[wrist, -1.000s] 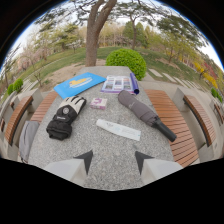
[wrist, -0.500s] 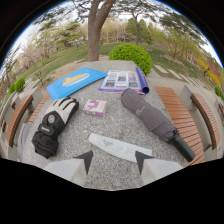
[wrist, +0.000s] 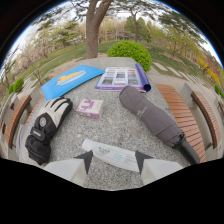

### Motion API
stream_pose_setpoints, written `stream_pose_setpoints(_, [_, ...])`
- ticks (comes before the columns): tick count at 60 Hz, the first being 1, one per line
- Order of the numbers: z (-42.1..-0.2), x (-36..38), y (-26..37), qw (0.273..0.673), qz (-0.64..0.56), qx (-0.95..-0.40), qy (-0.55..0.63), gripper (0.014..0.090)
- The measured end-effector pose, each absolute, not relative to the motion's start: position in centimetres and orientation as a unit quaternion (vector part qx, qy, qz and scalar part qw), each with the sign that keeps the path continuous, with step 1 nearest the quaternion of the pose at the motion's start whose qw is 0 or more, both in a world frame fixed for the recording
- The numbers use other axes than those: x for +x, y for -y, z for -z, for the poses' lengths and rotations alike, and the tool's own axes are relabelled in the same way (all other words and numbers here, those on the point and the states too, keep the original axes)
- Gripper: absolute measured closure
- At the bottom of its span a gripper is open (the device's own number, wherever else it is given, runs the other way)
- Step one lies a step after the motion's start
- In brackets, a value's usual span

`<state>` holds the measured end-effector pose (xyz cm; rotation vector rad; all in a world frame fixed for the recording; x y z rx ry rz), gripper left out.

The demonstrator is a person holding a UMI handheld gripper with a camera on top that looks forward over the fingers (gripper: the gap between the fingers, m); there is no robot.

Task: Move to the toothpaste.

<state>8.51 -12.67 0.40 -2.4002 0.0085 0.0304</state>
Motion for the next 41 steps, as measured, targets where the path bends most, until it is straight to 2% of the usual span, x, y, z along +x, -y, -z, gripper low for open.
stream_pose_setpoints(41, [0.06,8.17,12.59,0.36,-0.016,-0.933,-0.006,0.0209])
